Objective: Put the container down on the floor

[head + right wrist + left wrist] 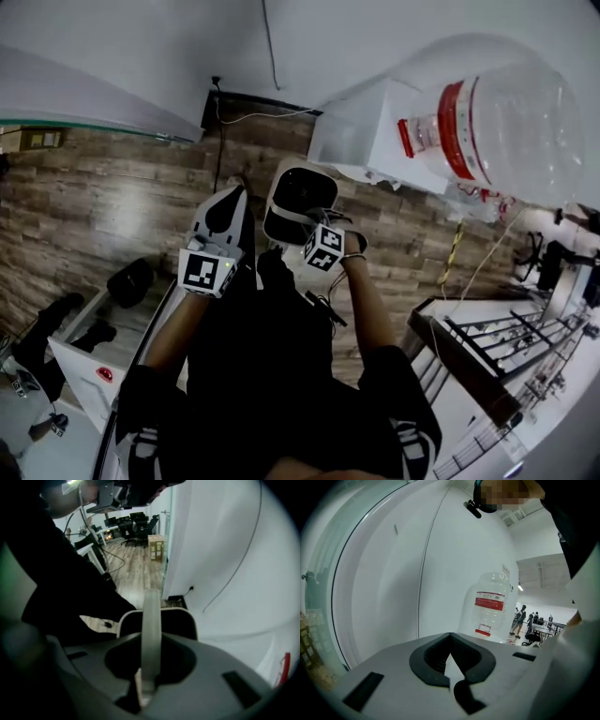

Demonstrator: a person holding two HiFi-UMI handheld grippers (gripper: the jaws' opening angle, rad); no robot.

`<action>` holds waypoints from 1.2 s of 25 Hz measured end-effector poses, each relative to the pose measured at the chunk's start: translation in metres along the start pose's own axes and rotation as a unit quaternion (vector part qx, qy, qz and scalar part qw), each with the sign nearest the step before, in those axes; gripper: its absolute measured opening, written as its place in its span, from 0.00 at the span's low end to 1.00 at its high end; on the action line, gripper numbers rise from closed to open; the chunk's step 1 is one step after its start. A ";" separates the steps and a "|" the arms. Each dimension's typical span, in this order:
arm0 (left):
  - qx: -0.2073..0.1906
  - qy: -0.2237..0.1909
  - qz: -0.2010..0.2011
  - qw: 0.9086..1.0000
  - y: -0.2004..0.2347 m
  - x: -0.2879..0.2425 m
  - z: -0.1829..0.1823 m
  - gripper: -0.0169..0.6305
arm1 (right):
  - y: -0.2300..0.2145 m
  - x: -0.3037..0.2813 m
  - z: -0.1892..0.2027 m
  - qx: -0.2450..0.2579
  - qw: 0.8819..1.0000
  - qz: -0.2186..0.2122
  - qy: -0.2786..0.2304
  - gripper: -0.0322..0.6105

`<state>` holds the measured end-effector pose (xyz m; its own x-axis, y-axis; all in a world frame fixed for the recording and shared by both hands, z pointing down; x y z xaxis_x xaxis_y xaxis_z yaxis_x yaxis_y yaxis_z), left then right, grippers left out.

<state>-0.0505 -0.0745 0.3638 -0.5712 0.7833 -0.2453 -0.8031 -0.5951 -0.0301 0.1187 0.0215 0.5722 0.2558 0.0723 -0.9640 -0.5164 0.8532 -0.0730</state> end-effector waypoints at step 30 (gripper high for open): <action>-0.001 0.056 0.046 0.997 0.061 -0.116 0.167 0.07 | -0.134 -0.281 -0.002 0.004 0.999 0.027 0.034 0.16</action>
<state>-0.0617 -0.1718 0.5525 -0.6201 0.7004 -0.3534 -0.7477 -0.6640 -0.0038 0.1138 -0.1141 0.8519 0.1717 0.0833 -0.9816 -0.5207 0.8535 -0.0187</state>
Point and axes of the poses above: the fingertips, and each gripper's own axes: x backward along the fingers, y to its left, z out of its underside, the point moved 3 cm from there along x, backward along the fingers, and after that the axes turned 15 degrees about -x, right-handed, at the moved point
